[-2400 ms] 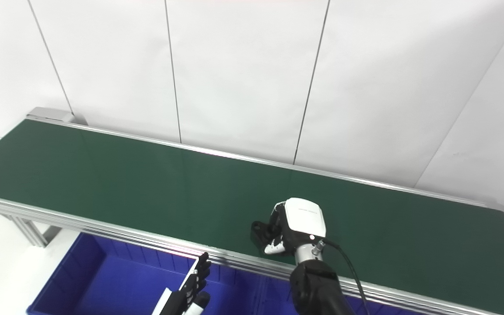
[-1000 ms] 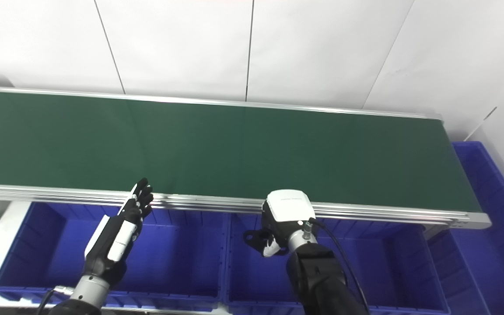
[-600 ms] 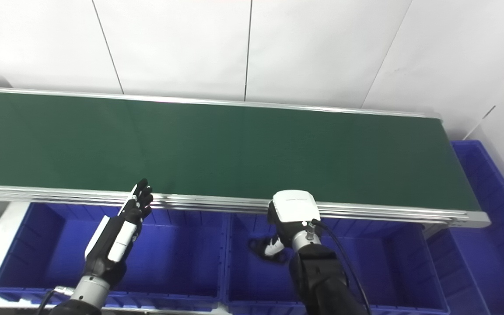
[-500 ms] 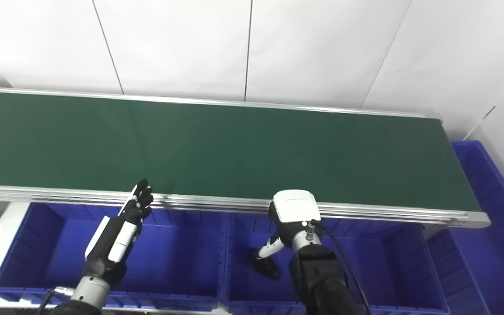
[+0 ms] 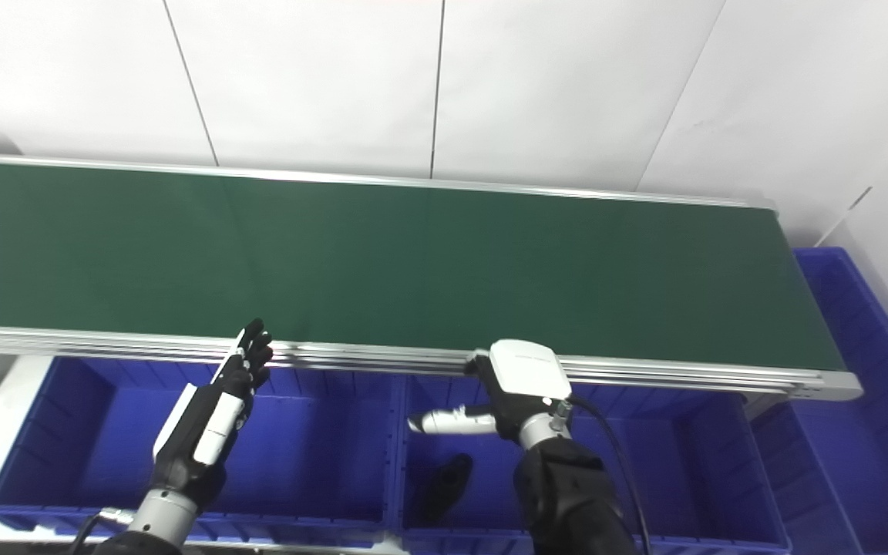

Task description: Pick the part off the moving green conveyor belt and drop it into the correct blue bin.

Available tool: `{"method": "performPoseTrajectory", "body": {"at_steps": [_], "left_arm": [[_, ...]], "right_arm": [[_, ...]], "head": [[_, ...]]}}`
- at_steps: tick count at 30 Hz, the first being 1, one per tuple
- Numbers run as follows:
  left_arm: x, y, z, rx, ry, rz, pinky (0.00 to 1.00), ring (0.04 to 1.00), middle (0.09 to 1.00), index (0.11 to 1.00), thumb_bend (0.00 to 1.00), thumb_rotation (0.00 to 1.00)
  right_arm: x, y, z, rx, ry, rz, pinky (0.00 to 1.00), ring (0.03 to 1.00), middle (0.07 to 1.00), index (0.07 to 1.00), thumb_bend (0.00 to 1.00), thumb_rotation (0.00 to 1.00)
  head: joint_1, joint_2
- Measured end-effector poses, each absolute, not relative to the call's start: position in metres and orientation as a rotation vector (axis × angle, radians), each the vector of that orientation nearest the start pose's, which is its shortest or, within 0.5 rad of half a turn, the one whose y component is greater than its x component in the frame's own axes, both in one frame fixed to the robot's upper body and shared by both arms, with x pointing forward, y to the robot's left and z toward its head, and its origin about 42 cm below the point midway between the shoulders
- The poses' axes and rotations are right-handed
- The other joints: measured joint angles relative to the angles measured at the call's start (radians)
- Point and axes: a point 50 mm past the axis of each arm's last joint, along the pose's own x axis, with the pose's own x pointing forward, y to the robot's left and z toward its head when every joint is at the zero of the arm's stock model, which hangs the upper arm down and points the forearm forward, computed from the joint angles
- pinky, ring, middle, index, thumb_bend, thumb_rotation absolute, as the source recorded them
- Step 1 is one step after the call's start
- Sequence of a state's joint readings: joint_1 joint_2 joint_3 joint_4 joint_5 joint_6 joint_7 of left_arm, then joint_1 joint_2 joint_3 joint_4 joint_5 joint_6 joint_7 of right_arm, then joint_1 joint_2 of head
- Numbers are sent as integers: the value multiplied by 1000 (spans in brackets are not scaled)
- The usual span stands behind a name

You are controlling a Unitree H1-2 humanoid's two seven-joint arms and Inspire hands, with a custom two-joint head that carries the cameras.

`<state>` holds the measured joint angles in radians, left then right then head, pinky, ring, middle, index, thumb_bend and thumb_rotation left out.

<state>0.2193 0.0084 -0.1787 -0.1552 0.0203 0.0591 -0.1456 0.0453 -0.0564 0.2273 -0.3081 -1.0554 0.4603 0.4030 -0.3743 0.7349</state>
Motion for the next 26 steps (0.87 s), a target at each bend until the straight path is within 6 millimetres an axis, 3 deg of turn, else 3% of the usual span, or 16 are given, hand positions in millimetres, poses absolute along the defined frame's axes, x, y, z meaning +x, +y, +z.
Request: {"method": "performPoseTrajectory", "body": {"at_steps": [4, 7, 9, 10, 12, 15, 20, 26], "left_arm": [[206, 168, 78, -4, 128, -256, 1000, 1000, 1000, 1000, 683, 912], [206, 166, 72, -8, 146, -259, 1000, 1000, 1000, 1000, 679, 922], [204, 167, 69, -8, 159, -256, 1000, 1000, 1000, 1000, 667, 919], [203, 167, 67, -8, 166, -254, 1000, 1000, 1000, 1000, 664, 917], [203, 170, 62, -4, 181, -249, 1000, 1000, 1000, 1000, 679, 911], [202, 172, 61, -1, 184, -247, 1000, 1000, 1000, 1000, 687, 921], [204, 176, 64, -1, 137, -245, 1000, 1000, 1000, 1000, 655, 931], [205, 179, 66, -6, 111, -251, 1000, 1000, 1000, 1000, 700, 933]], "right_arm": [[226, -162, 140, -543, 261, 34, 549, 634, 688, 680, 735, 880], [212, -171, 123, -341, 274, 27, 599, 667, 724, 718, 790, 908], [207, -181, 106, -252, 267, -38, 681, 737, 775, 755, 750, 920], [204, -184, 97, -221, 267, -69, 696, 750, 784, 761, 739, 920], [200, -187, 79, -167, 271, -112, 834, 850, 866, 854, 696, 972], [198, -187, 60, -128, 251, -174, 878, 895, 904, 893, 665, 996], [199, -185, 54, -130, 131, -295, 902, 927, 945, 946, 703, 1000], [200, -174, 50, -99, 78, -336, 916, 942, 965, 965, 676, 1000]], "head": [[5, -9], [5, -31], [-5, -41], [-11, -48], [-26, -63], [-52, -83], [-83, -106], [-89, -126]]}}
